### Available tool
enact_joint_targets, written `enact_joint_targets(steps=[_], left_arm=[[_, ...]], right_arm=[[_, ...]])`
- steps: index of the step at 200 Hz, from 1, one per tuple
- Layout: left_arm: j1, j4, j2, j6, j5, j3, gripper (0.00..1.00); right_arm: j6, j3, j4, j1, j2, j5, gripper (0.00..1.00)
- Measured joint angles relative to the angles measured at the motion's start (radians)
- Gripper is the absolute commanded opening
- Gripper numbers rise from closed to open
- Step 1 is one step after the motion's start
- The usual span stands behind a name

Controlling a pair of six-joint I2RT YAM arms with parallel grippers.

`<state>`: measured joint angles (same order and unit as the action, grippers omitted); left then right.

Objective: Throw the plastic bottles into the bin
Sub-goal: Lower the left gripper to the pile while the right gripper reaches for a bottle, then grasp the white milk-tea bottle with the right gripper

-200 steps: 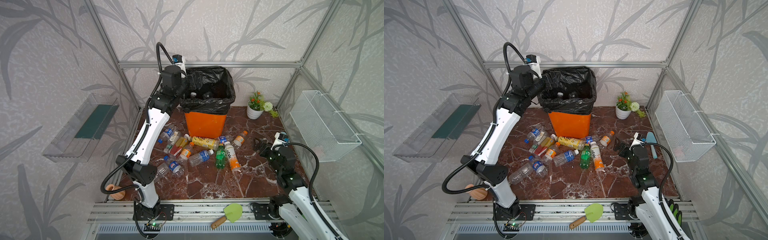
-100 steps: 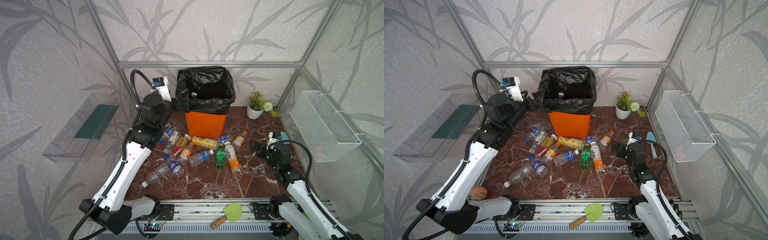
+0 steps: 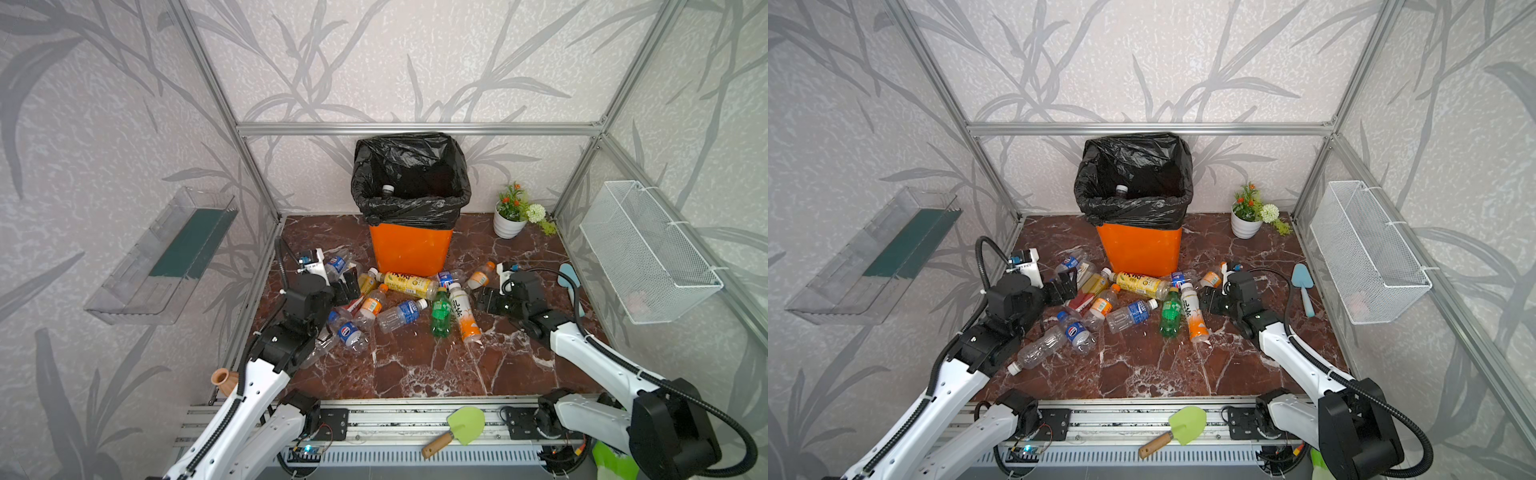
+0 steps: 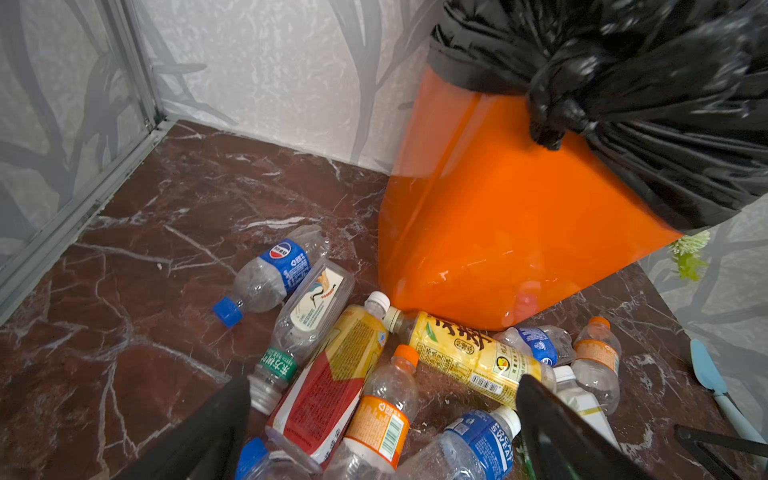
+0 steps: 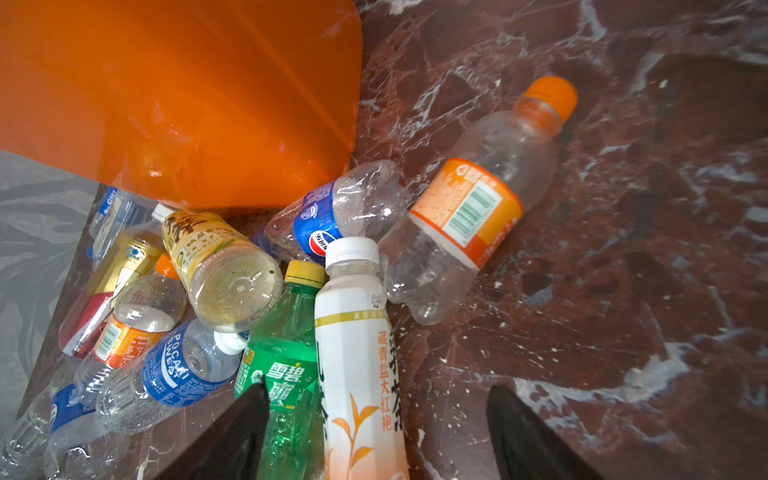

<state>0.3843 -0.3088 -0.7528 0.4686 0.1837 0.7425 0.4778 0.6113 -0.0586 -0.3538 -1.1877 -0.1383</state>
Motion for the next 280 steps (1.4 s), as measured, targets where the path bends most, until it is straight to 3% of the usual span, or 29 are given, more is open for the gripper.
enact_joint_targets(steps=[61,183,237,280], left_arm=[[0.0,-0.005,-0.071,0.033,0.003,-0.013,0.99],[0.0,0.003,-0.09,0.051,0.006,-0.012,0.99],[0.0,0.002,-0.09,0.059,0.018,-0.012,0.99],[0.0,0.002,-0.09,0.067,0.027,-0.012,0.99]], right_arm=[[-0.106,0.158,-0.159,-0.13,-0.225,0.016,0.78],[-0.167,0.198,-0.262,-0.156,-0.368,0.047,0.62],[-0.183,0.2,-0.261,-0.159,-0.353,0.042,0.49],[-0.198,0.176,-0.239,-0.159,-0.182,0.033,0.44]])
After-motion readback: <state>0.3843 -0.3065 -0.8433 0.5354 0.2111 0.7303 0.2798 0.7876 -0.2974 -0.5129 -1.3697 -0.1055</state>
